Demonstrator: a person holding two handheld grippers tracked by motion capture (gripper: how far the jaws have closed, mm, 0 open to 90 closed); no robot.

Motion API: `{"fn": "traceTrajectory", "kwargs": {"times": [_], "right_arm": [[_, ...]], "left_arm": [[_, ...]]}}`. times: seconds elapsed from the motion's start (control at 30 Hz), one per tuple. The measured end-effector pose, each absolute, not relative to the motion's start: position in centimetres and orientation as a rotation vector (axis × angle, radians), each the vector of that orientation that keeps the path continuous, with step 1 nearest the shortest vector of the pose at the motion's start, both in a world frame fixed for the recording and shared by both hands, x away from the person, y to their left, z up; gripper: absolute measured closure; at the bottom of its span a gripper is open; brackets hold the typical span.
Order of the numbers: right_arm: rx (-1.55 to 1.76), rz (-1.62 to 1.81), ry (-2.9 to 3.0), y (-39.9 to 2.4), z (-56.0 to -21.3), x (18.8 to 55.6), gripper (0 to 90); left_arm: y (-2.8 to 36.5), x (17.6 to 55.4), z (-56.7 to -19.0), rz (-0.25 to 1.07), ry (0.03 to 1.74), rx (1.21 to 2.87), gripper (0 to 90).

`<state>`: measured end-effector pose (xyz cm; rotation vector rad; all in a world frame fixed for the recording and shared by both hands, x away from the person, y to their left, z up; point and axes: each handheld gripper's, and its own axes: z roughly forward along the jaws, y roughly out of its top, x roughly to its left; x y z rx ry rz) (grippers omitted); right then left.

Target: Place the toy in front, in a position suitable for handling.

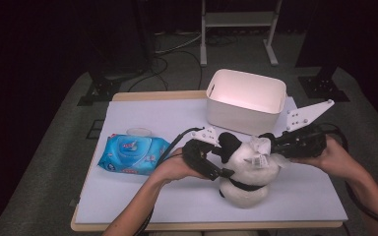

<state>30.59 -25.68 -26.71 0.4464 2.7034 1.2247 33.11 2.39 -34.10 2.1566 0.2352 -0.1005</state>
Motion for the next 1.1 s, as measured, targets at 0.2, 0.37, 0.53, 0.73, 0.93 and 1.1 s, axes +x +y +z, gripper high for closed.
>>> {"fn": "traceTrajectory", "kwargs": {"times": [0.2,0.37,0.53,0.73,0.93,1.1], "right_arm": [[0.442,1.244,2.710,-26.1,-27.1,30.2,85.5],[0.445,1.241,2.701,-26.1,-27.1,30.1,85.4],[0.431,1.251,2.687,-25.8,-26.7,30.1,85.5],[0.426,1.271,2.665,-25.4,-26.4,30.3,85.4],[0.412,1.266,2.679,-24.8,-26.1,30.3,85.4],[0.371,1.270,2.685,-23.5,-25.5,30.3,85.4]], "left_arm": [[1.7,33.1,-35.2,-0.158,0.220,2.145,18.3],[1.6,33.1,-35.2,-0.145,0.194,2.119,27.3],[1.9,33.0,-34.4,-0.109,0.180,2.132,36.3],[2.8,33.2,-33.5,-0.050,0.179,2.135,39.3],[2.9,32.7,-33.4,-0.035,0.162,2.157,41.2],[2.8,32.4,-33.5,-0.022,0.134,2.161,41.7]]}}
